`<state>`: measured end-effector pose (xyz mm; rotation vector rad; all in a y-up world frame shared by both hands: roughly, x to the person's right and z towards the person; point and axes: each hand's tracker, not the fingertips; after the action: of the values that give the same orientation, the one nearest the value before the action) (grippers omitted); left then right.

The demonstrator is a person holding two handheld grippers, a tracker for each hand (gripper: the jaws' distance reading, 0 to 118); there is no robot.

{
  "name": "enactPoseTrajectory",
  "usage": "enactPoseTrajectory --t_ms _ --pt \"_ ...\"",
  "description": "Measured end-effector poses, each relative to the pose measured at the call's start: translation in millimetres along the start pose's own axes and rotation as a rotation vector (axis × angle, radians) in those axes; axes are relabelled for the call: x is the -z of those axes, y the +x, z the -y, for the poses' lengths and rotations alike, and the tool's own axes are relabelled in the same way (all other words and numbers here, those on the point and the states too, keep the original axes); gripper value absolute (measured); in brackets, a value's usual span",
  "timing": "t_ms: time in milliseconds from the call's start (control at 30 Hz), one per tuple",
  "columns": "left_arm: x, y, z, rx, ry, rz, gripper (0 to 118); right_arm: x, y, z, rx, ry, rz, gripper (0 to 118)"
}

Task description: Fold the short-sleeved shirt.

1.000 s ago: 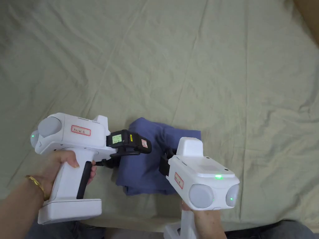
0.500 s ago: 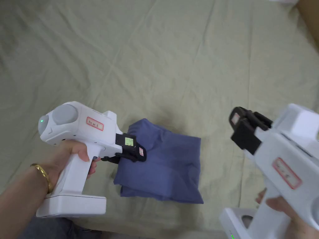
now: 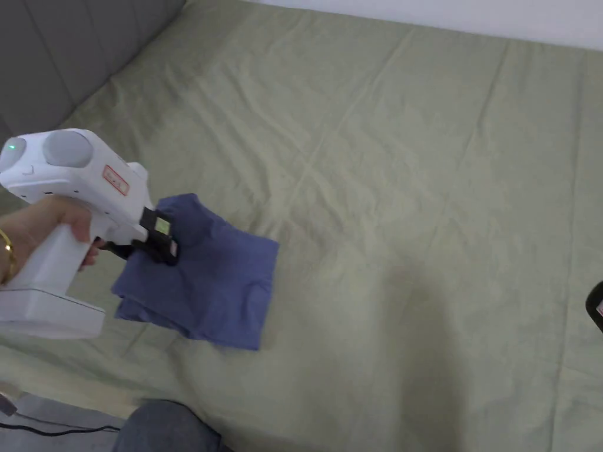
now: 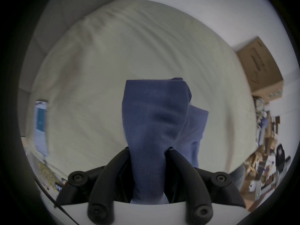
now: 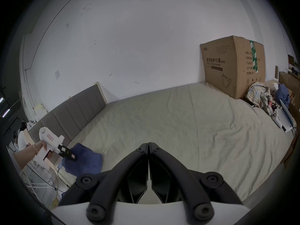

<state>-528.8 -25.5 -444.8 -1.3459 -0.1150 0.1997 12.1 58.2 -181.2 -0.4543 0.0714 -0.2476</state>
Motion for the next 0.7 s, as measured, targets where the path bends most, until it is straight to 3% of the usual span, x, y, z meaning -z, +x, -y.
enactPoseTrajectory --t_ms 267,333,400,433,567,633,700 --pt "5 -59 -26 -0.039 0.015 -0.275 24 -3 -9 -4 0.008 -0.014 0.053 0" --pt "10 -62 -27 -0.020 0.044 -0.393 54 -5 -10 -7 0.010 -0.003 0.062 0" --pt "7 -54 -24 0.112 0.157 -0.558 82 -8 -5 -11 0.015 0.012 0.064 0" --pt "2 -49 -22 0.147 0.221 -0.613 86 -10 -5 -12 0.017 0.017 0.064 0" --pt "-45 -9 -2 0.136 0.496 -0.567 84 -21 4 -19 -0.007 0.036 0.070 0" --pt "-85 37 25 0.145 0.623 -0.513 68 -29 10 -25 -0.026 0.055 0.078 0" --pt "-116 72 44 0.151 0.783 -0.445 38 -38 14 -34 -0.058 0.094 0.095 0"
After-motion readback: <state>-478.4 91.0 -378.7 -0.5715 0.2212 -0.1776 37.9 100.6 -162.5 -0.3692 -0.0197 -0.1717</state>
